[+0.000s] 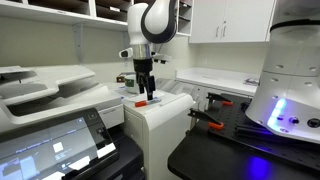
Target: Put the sharpie in the mug
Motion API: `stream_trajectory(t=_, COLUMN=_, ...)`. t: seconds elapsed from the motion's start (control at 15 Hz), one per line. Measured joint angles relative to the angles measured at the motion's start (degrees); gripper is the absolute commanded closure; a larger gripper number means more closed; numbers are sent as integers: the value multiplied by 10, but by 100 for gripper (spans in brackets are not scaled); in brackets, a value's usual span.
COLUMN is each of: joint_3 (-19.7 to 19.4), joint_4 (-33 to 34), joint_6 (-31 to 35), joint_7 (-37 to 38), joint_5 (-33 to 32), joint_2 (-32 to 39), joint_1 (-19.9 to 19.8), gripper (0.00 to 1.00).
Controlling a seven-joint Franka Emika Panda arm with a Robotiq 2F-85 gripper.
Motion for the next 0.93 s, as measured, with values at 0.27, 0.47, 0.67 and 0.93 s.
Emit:
stream_trajectory(t=0.27, joint_3=-12, joint_4=28, joint_6=17, joint_7=18, joint_5=-61, joint_2=39, joint_1=0, gripper=56)
stream_trajectory(t=0.47, joint_3=-18, joint_4=58, joint_6=19, joint_7=28, joint_5=-84, joint_2=60, joint_1=0, gripper=78)
stream_trajectory(t=0.67, joint_3=-14, joint_4=75, joint_6=19, joint_7=28, joint_5=-85, joint_2=83, joint_1=0, gripper=96)
stream_trajectory(t=0.93, joint_3=-10, joint_4=77, joint_6=18, joint_7=28, joint_5=-85, joint_2=83, joint_1=0, gripper=94)
